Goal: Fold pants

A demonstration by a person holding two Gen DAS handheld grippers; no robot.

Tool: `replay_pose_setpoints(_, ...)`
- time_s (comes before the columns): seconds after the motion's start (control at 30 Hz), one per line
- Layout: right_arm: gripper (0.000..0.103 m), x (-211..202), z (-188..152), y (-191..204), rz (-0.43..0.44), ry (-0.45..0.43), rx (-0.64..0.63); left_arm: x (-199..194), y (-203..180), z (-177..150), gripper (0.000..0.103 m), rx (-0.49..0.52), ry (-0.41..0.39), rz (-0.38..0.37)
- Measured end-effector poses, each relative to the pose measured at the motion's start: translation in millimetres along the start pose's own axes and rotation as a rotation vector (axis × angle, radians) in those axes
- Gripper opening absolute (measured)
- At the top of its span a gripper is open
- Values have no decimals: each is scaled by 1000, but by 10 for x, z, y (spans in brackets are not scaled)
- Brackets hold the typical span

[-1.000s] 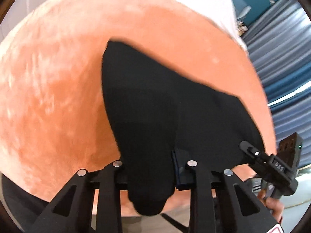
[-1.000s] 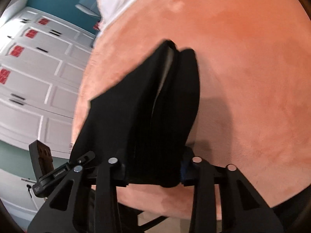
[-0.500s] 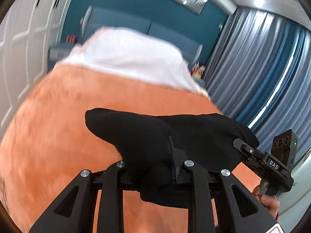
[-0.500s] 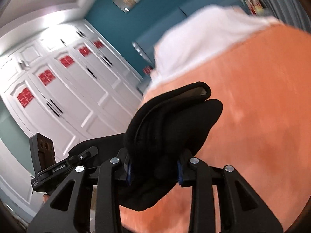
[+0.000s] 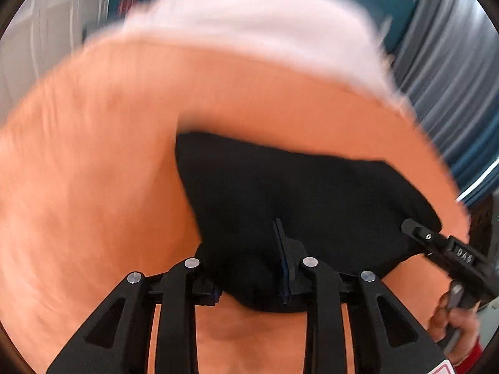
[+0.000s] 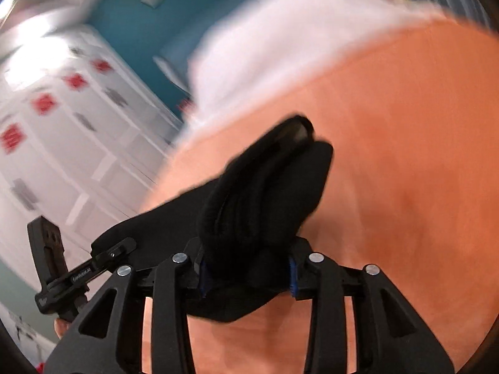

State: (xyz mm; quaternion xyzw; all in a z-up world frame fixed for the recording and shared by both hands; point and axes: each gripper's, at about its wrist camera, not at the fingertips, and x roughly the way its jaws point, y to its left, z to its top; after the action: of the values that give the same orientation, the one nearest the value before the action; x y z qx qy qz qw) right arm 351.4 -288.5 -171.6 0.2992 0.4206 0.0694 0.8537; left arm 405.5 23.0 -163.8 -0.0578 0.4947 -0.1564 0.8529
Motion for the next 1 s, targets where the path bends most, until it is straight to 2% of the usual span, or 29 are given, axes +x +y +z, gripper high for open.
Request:
replay_pose_setpoints(0.03,64,136,-85,-107,-50,39,5,110,53,-111,53,5,9,14)
replay_pose_setpoints(0.07,66,181,-220,-268,14,20,19,48,106,-264,60,11,-64,14)
replay_pose_setpoints(0.1,67,56,-273,-341,61,-34,22,-51,145,-338,62,10,-95,10)
replay_pose_setpoints(0.17,69,-137,-294,-387,24,-31,46,-276,221,-428,62,24,-84,13)
replay_pose_setpoints(0.2,67,-318,-303,-362,3,-56,34,-436,238,-439,62,34,-108,26)
replay_pose_setpoints(0.23,64,-484,-320,-314,-13,-97,7,-602,237,-429,59,51,-143,54)
replay_pose_setpoints(0.27,54,-707,-316,-208,-22,-161,-40,-828,175,-406,59,78,-198,78)
replay_pose_setpoints(0.33,35,-898,-202,24,16,-204,-97,-1005,54,-228,59,86,-234,99)
replay_pose_setpoints(0.37,24,-871,-112,174,36,-192,-122,-989,-37,-105,60,77,-216,81)
replay_pose_setpoints(0.4,19,-758,-24,293,72,-163,-143,-878,-98,24,61,66,-194,87)
replay_pose_setpoints(0.43,16,-652,5,342,67,-148,-158,-685,-202,106,71,63,-158,126)
replay_pose_setpoints(0.47,15,-422,68,339,21,-116,-182,-479,-270,79,78,72,-121,157)
replay_pose_setpoints(0.5,13,-110,100,249,-70,-45,-195,-189,-294,73,82,89,-50,204)
replay_pose_setpoints(0.53,2,150,104,88,-140,21,-177,189,-285,53,84,103,68,279)
replay_pose_setpoints(0.57,0,222,110,-133,-113,22,-106,249,-239,-16,83,79,75,269)
replay_pose_setpoints(0.6,0,122,143,-191,-80,11,-47,142,-213,-32,80,43,39,254)
replay_pose_setpoints(0.63,0,-100,172,-130,-137,-11,-15,-46,-232,-24,74,25,25,239)
replay_pose_setpoints(0.67,6,-266,164,-42,-176,-38,-40,-188,-272,-29,73,32,17,238)
replay_pose_setpoints(0.7,6,-480,121,111,-195,-67,-93,-353,-338,-33,73,46,-5,239)
replay_pose_setpoints(0.77,7,-984,-100,390,-205,-125,-188,-824,-495,-164,76,93,-92,267)
replay_pose_setpoints(0.87,8,-1528,-473,622,-185,-163,-234,-1386,-664,-365,76,126,-155,287)
replay_pose_setpoints(0.93,9,-1718,-697,682,-180,-161,-247,-1623,-742,-459,76,111,-168,266)
replay_pose_setpoints(1.0,9,-1717,-812,889,-189,-167,-255,-1798,-820,-533,76,90,-160,266)
